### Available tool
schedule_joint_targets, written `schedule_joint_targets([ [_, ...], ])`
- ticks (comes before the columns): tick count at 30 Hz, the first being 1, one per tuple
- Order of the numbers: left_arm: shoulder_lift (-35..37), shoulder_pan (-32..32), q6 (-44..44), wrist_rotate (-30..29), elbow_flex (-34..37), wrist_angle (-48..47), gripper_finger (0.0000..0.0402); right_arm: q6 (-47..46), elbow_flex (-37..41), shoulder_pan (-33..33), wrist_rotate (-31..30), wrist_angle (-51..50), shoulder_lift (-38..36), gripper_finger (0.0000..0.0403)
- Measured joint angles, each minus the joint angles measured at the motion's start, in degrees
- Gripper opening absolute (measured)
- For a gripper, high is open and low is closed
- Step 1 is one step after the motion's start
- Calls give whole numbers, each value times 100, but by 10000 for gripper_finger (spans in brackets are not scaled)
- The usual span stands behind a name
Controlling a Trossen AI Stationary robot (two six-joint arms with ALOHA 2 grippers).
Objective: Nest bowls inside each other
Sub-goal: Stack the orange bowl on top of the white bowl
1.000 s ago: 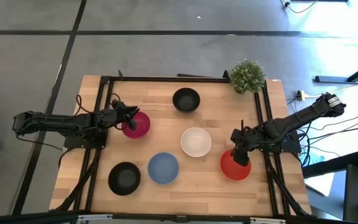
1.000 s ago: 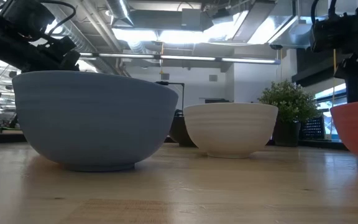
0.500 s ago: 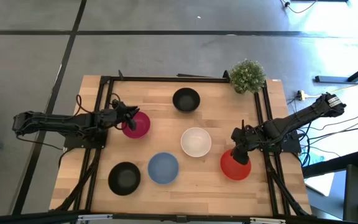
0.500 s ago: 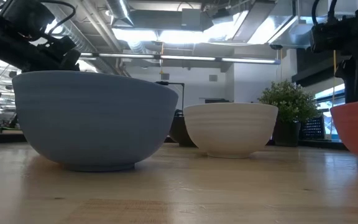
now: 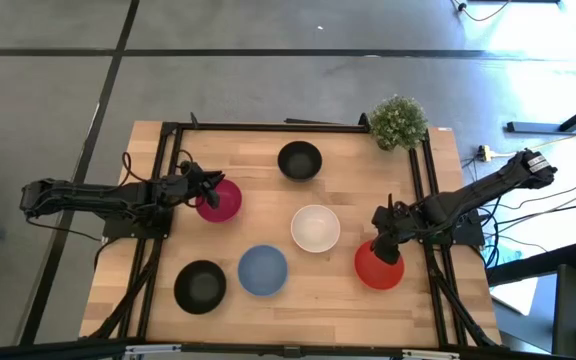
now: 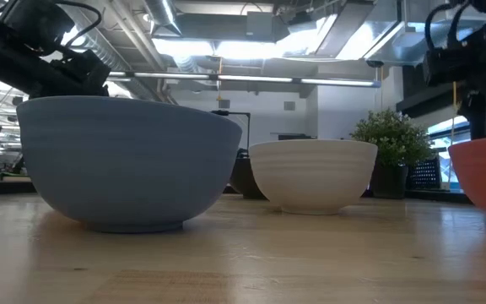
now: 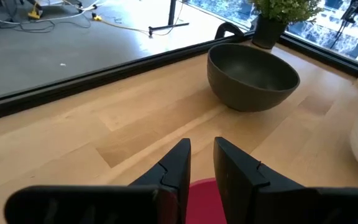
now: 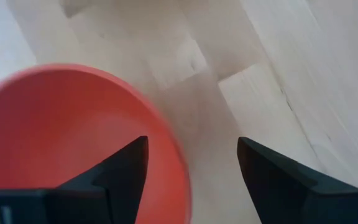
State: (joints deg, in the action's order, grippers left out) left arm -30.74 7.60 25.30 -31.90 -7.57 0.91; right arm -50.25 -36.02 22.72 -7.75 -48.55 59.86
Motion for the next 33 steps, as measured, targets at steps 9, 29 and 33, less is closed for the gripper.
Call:
schedule_joint_targets([
  [9,1,0,7,2,0,-1,65,-25,364,0,64,419,-11,248],
  [29,2,0,7,4,0,-4,65,60,431,0,140,439,-14,18],
  [33,2,0,11,4,1,-4,65,-13,386,-39,136,655,-11,9],
])
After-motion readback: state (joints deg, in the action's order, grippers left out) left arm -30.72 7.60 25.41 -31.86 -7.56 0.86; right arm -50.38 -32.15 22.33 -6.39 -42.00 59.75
